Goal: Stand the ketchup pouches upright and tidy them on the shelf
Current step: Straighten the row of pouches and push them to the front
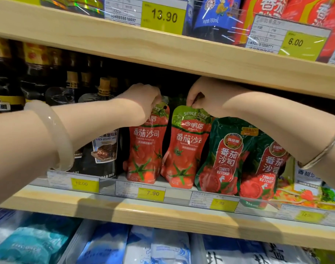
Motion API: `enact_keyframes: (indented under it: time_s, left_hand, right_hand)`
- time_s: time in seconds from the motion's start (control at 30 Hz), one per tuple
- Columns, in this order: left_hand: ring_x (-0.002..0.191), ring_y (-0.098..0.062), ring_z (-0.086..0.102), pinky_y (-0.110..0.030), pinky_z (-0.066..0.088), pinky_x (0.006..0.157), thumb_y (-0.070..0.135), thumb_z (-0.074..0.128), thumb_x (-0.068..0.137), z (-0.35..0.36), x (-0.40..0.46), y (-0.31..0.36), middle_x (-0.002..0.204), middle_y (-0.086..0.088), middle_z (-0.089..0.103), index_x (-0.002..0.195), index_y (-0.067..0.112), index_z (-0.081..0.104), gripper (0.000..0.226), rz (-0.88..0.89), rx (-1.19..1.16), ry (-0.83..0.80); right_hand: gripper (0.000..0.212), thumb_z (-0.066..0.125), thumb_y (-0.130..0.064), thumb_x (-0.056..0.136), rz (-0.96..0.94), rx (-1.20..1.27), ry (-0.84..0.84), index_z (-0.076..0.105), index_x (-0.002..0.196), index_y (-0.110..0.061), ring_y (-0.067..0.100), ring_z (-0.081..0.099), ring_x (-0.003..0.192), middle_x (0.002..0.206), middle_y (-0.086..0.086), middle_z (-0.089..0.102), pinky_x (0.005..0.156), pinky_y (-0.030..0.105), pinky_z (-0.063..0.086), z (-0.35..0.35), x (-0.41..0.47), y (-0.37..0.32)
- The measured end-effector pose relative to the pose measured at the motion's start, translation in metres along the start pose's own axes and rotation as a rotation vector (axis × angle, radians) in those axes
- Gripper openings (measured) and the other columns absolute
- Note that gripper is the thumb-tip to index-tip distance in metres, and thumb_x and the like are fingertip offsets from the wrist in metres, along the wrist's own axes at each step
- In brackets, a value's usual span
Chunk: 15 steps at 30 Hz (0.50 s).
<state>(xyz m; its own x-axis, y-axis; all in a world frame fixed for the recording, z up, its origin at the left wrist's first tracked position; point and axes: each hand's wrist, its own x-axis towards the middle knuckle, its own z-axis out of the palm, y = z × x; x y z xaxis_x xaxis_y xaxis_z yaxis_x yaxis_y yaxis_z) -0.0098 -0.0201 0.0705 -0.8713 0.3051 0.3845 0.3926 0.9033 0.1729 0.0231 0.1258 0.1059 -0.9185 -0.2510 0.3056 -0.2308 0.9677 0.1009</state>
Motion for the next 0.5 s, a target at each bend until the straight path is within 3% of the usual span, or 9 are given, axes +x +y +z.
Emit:
enact_keyframes:
  time_s: [0.13, 0.27, 0.37, 0.43, 0.5]
  left_hand:
    - [0.123, -0.029, 0.05, -0.03, 0.043, 0.092, 0.003, 0.03, 0.098, -0.004, 0.003, 0.004, 0.142, -0.007, 0.047, 0.133, 0.013, 0.047, 0.04, -0.05, -0.035, 0.014]
    - [0.119, -0.029, 0.053, -0.026, 0.041, 0.084, 0.006, 0.031, 0.098, 0.0, 0.004, 0.005, 0.136, -0.009, 0.054, 0.125, 0.011, 0.056, 0.037, -0.098, -0.179, 0.074]
    - [0.109, -0.029, 0.057, -0.025, 0.041, 0.085, 0.002, 0.032, 0.096, 0.007, 0.007, 0.006, 0.12, -0.01, 0.061, 0.111, 0.009, 0.063, 0.034, -0.094, -0.234, 0.098]
    - [0.091, -0.024, 0.055, -0.019, 0.034, 0.079, -0.002, 0.034, 0.094, 0.011, 0.011, 0.005, 0.098, -0.007, 0.056, 0.09, 0.011, 0.06, 0.029, -0.099, -0.226, 0.112]
    - [0.084, -0.021, 0.049, -0.019, 0.028, 0.077, -0.005, 0.035, 0.092, 0.011, 0.015, 0.004, 0.092, -0.003, 0.048, 0.085, 0.016, 0.054, 0.029, -0.109, -0.225, 0.123]
  right_hand:
    - [0.028, 0.047, -0.008, 0.094, -0.008, 0.01, -0.012, 0.065, 0.115, -0.011, 0.023, 0.057, 0.108, 0.128, 0.004, 0.06, 0.077, 0.02, 0.033, -0.002, 0.0, 0.004]
    - [0.028, 0.047, -0.01, 0.094, 0.002, 0.041, -0.014, 0.065, 0.114, -0.015, 0.018, 0.055, 0.101, 0.129, 0.002, 0.06, 0.078, 0.02, 0.034, 0.003, 0.002, 0.007]
    - [0.027, 0.048, -0.016, 0.094, 0.022, 0.079, -0.023, 0.059, 0.118, -0.018, 0.02, 0.052, 0.104, 0.134, 0.0, 0.052, 0.078, 0.019, 0.038, 0.004, 0.001, 0.013]
    - [0.03, 0.047, -0.019, 0.094, 0.036, 0.093, -0.033, 0.053, 0.124, -0.017, 0.023, 0.047, 0.118, 0.138, 0.003, 0.047, 0.093, 0.025, 0.036, 0.003, 0.0, 0.015]
    - [0.032, 0.045, -0.022, 0.095, 0.067, 0.123, -0.043, 0.051, 0.125, -0.013, 0.025, 0.047, 0.122, 0.136, 0.007, 0.049, 0.098, 0.027, 0.035, 0.002, 0.002, 0.015]
